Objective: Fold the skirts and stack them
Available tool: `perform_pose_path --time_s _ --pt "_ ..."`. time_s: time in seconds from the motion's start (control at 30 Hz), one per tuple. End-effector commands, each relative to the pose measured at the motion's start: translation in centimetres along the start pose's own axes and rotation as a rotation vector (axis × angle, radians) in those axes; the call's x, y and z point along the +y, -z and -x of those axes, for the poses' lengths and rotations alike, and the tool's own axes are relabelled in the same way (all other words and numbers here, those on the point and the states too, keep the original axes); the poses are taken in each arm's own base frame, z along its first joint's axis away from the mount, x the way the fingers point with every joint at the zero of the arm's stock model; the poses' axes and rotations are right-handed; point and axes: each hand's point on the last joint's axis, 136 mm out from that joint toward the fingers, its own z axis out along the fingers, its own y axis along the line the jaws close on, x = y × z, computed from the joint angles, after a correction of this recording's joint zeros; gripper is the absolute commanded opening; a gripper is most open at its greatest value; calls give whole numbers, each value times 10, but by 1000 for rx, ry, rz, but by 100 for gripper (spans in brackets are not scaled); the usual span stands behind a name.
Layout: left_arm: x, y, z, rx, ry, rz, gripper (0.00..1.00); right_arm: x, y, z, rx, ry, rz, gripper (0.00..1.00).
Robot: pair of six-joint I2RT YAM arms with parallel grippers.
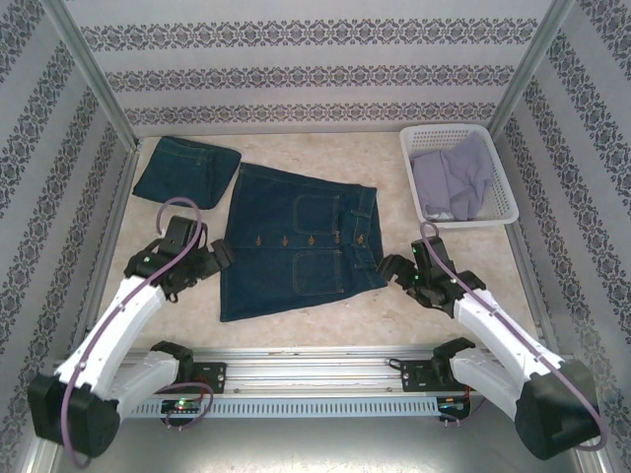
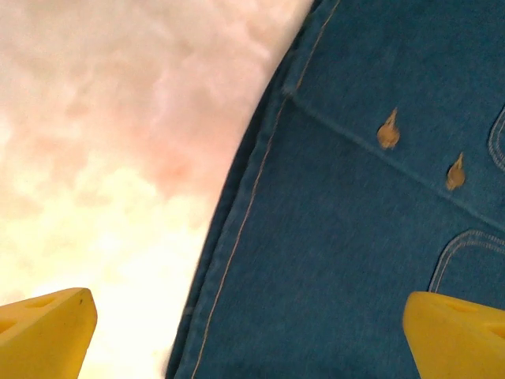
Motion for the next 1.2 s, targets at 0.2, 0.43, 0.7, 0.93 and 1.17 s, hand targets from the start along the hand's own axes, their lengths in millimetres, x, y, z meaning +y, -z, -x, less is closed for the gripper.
perform_pose_path --time_s 0.2,0.43,0.7,0.93,1.17 --pt "38 -15 -81 218 255 0 100 23 -16 -23 170 -184 254 80" --pt "34 -27 -93 263 295 -36 99 44 -28 -14 203 -157 300 66" --pt "24 -37 -101 321 336 -77 82 52 -45 -3 197 -123 281 38" --pt "21 -40 -108 358 346 -92 79 8 -51 -22 219 -178 78 10" --pt "26 -47 -123 417 382 -65 70 -11 -50 -41 223 -243 -30 10"
